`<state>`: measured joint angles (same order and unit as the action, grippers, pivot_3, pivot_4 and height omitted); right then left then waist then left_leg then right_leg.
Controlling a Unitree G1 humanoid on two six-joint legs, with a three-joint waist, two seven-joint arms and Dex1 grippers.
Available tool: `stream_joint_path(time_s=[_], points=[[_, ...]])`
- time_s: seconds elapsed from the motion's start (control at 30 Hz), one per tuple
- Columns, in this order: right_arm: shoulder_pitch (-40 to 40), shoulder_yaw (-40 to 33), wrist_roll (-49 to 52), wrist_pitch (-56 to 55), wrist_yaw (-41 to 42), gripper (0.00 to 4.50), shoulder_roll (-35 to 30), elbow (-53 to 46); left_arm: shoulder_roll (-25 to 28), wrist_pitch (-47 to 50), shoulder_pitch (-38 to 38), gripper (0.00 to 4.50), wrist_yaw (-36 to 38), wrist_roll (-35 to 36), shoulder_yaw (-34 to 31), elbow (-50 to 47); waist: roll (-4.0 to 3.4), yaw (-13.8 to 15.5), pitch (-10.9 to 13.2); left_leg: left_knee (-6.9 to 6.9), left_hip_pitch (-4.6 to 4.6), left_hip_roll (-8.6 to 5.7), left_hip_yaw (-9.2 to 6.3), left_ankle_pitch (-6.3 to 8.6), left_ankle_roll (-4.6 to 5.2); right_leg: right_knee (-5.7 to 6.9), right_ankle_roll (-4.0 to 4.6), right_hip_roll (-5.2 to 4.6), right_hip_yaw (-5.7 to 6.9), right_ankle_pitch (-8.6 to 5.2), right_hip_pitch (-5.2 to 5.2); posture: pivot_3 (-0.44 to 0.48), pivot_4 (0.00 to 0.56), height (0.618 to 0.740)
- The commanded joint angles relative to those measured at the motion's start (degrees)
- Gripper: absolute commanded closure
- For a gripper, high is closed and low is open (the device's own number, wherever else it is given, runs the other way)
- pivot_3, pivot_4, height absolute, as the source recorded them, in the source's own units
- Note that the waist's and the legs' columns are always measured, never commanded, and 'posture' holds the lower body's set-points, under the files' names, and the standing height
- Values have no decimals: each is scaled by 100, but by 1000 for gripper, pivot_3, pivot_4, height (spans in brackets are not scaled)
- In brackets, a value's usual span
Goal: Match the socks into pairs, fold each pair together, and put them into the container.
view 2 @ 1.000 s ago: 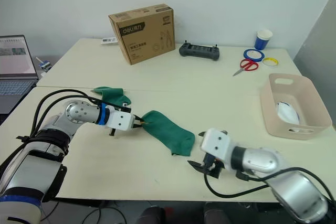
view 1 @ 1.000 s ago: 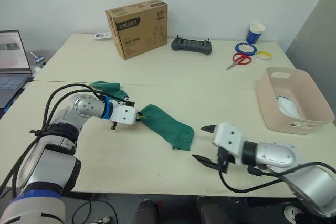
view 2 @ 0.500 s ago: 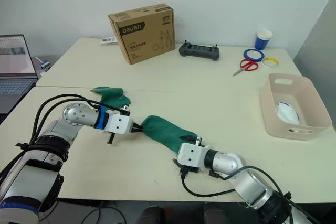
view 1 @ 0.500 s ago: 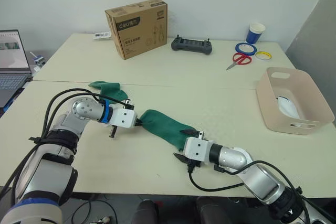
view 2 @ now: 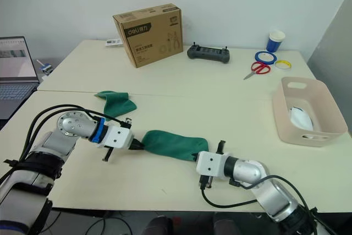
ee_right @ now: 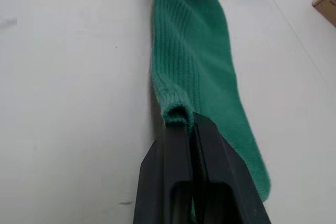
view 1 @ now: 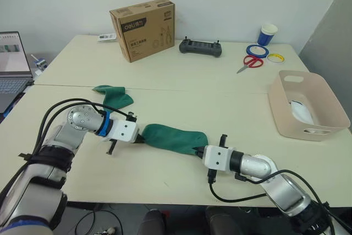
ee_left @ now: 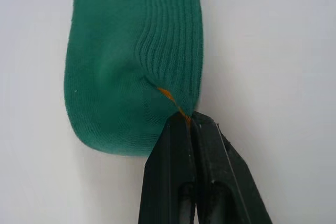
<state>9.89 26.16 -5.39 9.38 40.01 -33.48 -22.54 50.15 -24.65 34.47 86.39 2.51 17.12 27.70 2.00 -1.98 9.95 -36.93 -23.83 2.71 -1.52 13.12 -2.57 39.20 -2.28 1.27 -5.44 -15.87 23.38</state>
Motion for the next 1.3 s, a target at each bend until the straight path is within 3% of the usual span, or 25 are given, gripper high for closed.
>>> stream_joint_path(time_s=[0.03,0.2,0.3,0.43,0.57,0.8,1.0,1.13,1.3], points=[[-232,-404,780,601,536,4482,-244,-961,712,1450,-497,4500,572,999,-70,-1555,-1,-12,1,0,0,2,1,0,0,1,2,0,-1,-1,0,0,150,723],[-576,-816,1907,1939,1006,4482,-700,-2039,2553,3944,-1492,4500,611,3279,378,-3955,-2,-61,6,-2,6,8,-8,0,0,26,18,-2,6,-14,0,0,150,723],[-733,-1076,2539,2743,1000,4482,-840,-2420,3027,4920,-1724,4500,611,3974,398,-4523,-6,-60,9,1,33,4,-6,0,0,35,22,-4,7,-18,-17,0,150,723],[-801,-1441,3313,4006,593,4482,-709,-2550,2493,6157,-1237,4500,560,3902,425,-4351,-2,-67,8,1,46,3,1,0,0,50,71,2,5,-48,-18,0,150,723],[-435,-1857,3713,5105,-82,4482,-218,-2142,1515,6700,-262,4500,507,3130,846,-3382,5,-73,6,-3,46,-3,-1,0,0,64,65,8,4,-50,-15,0,150,723],[191,-2145,3717,5898,-821,4482,274,-1320,176,5943,999,4500,500,1543,1391,-966,7,-127,5,1,43,0,-7,0,1,73,43,20,-1,-38,-3,0,150,723],[535,-2053,3418,5665,-1124,4482,283,-950,-546,5230,1366,4500,271,872,1178,194,7,-128,5,-1,33,0,-8,0,1,75,44,19,-3,-39,5,0,150,723],[596,-1969,3193,5377,-1191,3420,206,-883,-709,5186,1379,4500,222,812,918,332,7,-123,5,0,29,1,-12,0,1,76,44,19,2,-39,8,0,150,723],[506,-1887,2824,4857,-1153,1710,-110,-1001,-913,4879,1465,3239,-395,744,329,706,7,-120,5,-3,28,0,-11,0,1,77,40,18,0,-36,7,0,150,723]])
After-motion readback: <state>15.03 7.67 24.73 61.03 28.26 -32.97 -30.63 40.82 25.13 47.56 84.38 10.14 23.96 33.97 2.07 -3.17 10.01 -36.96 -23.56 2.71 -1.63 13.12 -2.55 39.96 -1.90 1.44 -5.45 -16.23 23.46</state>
